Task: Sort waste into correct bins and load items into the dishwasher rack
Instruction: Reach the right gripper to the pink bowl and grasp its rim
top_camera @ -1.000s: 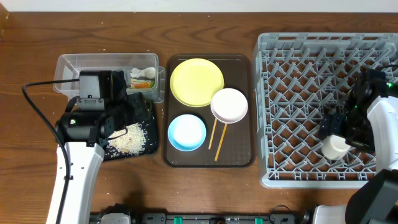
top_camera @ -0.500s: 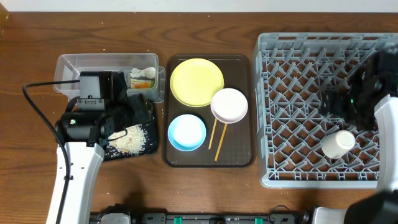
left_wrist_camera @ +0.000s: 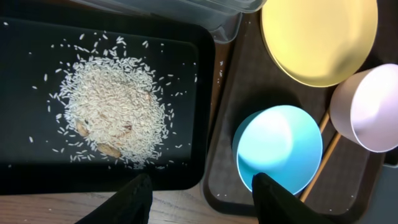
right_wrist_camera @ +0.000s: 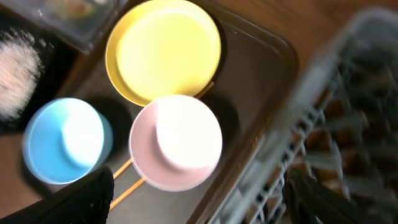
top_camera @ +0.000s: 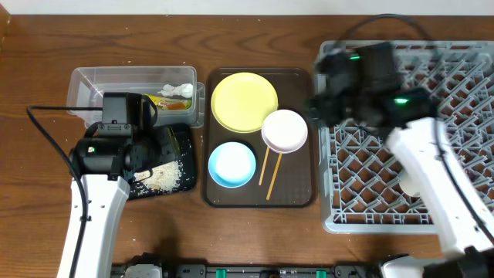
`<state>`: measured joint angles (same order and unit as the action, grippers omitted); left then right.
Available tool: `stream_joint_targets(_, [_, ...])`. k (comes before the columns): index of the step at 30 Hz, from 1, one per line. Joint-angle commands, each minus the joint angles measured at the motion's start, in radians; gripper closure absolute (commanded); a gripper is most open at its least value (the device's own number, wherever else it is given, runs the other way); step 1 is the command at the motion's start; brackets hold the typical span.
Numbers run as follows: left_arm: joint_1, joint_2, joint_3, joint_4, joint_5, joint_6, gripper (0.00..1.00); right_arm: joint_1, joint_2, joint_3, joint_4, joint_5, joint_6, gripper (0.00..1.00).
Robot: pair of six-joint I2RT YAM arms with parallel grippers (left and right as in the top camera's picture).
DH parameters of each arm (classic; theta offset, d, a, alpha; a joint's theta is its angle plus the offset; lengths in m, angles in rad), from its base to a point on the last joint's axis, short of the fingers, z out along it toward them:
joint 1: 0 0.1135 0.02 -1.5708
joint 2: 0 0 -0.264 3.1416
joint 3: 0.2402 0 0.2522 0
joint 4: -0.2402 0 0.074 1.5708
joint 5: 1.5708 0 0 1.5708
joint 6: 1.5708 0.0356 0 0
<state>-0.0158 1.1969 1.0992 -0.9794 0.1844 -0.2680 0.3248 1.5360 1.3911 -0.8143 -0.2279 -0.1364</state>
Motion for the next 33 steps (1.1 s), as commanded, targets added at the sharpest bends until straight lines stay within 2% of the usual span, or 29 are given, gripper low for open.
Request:
stream_joint_targets(1, [0.004,0.006,-0.001,-0.005,-0.021,0.004,0.45,0.084,0.077,0.009,0.037,0.197,-0.071,0.16])
stream_joint_targets(9, [0.004,0.006,-0.001,-0.007,-0.021,0.004,0.45,0.137,0.281,0.009,0.154,0.228,-0.082,0.17])
stream_joint_targets(18, [0.004,0.006,-0.002,-0.011,-0.021,0.004,0.45,0.138,0.437,0.009,0.132,0.224,-0.081,0.21])
stream_joint_targets(24, [0.004,0.006,-0.002,-0.011,-0.020,0.004,0.45,0.138,0.442,0.009,0.116,0.224,-0.077,0.52])
stream_joint_targets(29, [0.004,0.006,-0.002,-0.011,-0.020,0.004,0.45,0.138,0.435,0.010,0.106,0.224,-0.077,0.86])
stream_joint_targets(33, [0.004,0.006,-0.002,-0.012,-0.020,0.004,0.44,0.138,0.418,0.010,0.104,0.237,-0.068,0.94])
